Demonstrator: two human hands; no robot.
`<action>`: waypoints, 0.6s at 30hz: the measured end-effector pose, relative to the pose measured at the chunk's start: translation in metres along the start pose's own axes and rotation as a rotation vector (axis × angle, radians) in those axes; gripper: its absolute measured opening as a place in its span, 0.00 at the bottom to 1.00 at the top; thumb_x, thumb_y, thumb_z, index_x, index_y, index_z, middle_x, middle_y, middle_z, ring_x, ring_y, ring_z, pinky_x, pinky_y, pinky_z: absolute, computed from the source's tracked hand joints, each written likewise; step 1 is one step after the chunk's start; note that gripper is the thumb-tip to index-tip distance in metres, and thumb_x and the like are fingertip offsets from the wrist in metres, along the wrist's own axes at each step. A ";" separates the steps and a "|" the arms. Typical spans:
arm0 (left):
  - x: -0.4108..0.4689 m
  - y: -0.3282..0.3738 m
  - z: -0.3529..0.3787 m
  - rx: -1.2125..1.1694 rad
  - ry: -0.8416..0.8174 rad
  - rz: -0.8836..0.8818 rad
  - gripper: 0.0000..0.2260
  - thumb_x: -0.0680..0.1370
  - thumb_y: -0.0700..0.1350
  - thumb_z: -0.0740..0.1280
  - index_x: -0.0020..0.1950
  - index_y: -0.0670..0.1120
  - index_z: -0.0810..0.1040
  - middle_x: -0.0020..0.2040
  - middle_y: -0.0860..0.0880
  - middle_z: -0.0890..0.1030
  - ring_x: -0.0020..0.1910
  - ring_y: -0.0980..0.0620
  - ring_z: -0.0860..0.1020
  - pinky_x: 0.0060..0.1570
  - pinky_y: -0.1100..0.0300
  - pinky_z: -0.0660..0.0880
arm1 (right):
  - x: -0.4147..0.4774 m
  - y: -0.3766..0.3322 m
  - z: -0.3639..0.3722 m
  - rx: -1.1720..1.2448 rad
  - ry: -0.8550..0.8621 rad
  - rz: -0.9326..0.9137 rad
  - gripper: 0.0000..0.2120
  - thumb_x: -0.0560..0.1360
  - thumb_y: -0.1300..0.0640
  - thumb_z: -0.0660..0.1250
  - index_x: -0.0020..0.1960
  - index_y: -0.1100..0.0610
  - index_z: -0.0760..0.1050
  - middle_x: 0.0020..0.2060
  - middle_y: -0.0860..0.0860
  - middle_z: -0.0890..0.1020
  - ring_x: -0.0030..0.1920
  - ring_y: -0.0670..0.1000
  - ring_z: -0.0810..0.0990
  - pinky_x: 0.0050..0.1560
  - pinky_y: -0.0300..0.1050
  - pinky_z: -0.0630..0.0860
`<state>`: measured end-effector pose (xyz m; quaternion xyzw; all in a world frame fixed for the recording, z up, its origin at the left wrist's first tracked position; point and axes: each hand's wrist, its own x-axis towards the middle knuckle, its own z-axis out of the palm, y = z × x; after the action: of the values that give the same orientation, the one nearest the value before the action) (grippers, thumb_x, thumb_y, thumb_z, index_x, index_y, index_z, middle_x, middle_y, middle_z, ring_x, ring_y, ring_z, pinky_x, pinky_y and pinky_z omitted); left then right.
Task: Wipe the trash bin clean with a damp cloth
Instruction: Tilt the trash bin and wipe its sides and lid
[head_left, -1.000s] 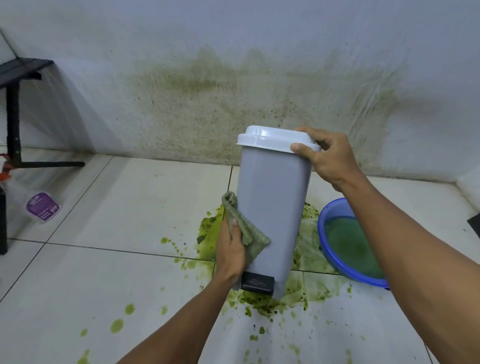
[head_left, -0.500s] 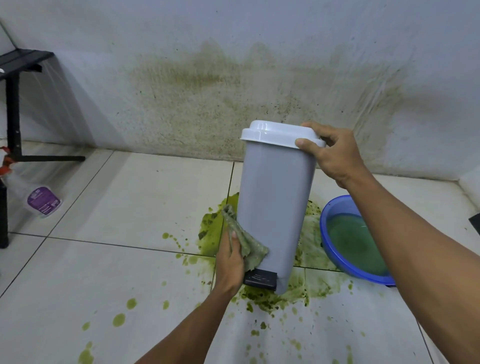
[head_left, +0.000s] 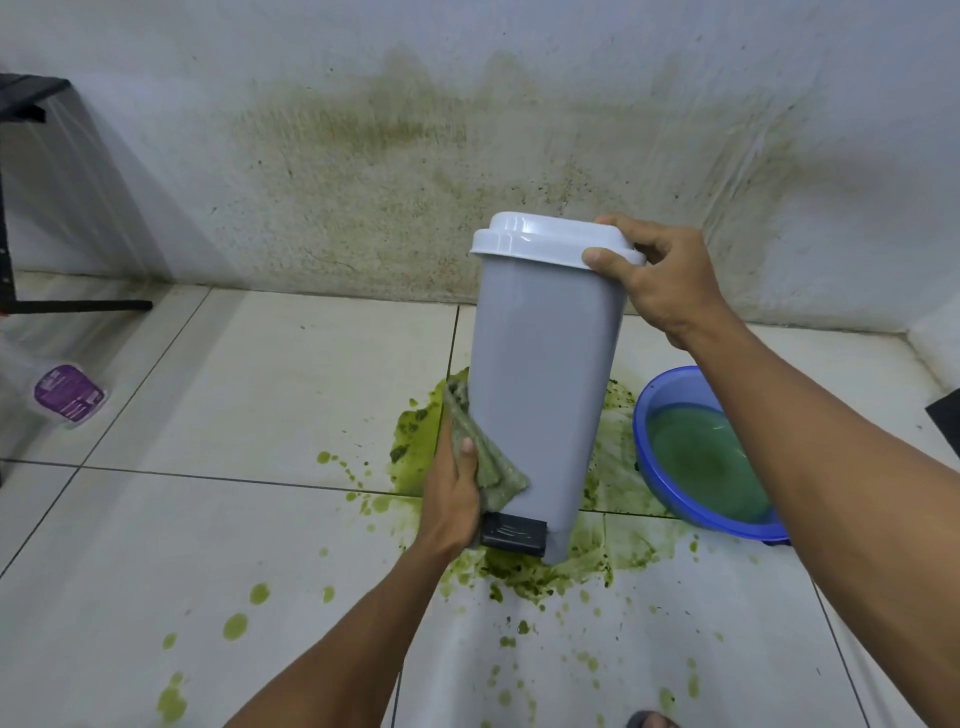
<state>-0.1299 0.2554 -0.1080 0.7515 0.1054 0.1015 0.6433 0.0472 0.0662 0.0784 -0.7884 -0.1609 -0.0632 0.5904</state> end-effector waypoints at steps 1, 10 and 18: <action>-0.009 -0.011 0.001 0.003 0.015 -0.008 0.28 0.83 0.64 0.49 0.81 0.54 0.62 0.73 0.59 0.74 0.71 0.62 0.72 0.67 0.68 0.69 | 0.000 0.000 0.000 0.003 0.000 0.000 0.10 0.71 0.56 0.77 0.52 0.47 0.83 0.53 0.41 0.84 0.49 0.41 0.80 0.53 0.37 0.78; 0.014 0.010 -0.001 0.090 0.050 0.068 0.30 0.82 0.65 0.49 0.78 0.49 0.67 0.65 0.59 0.78 0.64 0.63 0.76 0.58 0.73 0.71 | 0.001 -0.001 -0.002 0.015 -0.030 0.014 0.13 0.69 0.53 0.78 0.53 0.44 0.84 0.57 0.42 0.84 0.54 0.42 0.81 0.58 0.41 0.78; 0.036 0.014 -0.003 0.061 0.020 0.073 0.32 0.81 0.70 0.47 0.79 0.55 0.65 0.73 0.57 0.74 0.70 0.62 0.72 0.66 0.67 0.70 | 0.007 0.004 -0.002 -0.018 0.001 0.008 0.17 0.69 0.51 0.78 0.57 0.52 0.84 0.58 0.44 0.84 0.54 0.44 0.82 0.58 0.42 0.79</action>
<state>-0.0957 0.2668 -0.0930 0.7731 0.0871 0.1291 0.6149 0.0556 0.0645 0.0777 -0.7941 -0.1570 -0.0629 0.5837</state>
